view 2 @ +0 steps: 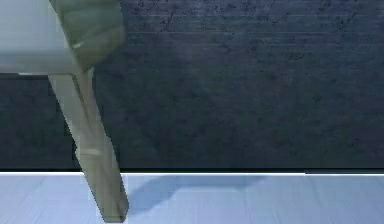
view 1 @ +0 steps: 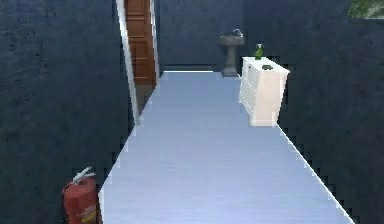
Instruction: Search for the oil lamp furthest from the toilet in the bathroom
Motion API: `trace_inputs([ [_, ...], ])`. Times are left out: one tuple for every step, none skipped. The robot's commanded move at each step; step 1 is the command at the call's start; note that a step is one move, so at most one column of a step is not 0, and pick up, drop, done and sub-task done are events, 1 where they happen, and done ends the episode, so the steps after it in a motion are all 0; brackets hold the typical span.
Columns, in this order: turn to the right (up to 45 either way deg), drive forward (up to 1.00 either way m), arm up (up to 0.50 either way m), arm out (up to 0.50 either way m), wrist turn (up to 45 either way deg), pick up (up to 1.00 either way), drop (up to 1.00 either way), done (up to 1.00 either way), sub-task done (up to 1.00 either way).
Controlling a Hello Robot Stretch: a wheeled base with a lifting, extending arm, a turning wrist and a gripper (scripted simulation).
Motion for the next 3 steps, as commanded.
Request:
trace_inputs([
  [0.0,0.75,0.0,0.0,0.0,0.0,0.0,0.0,0.0],
  [12.0,0.0,0.0,0.0,0.0,0.0,0.0,0.0,0.0],
  [0.0,1.0,0.0,0.0,0.0,0.0,0.0,0.0,0.0],
])
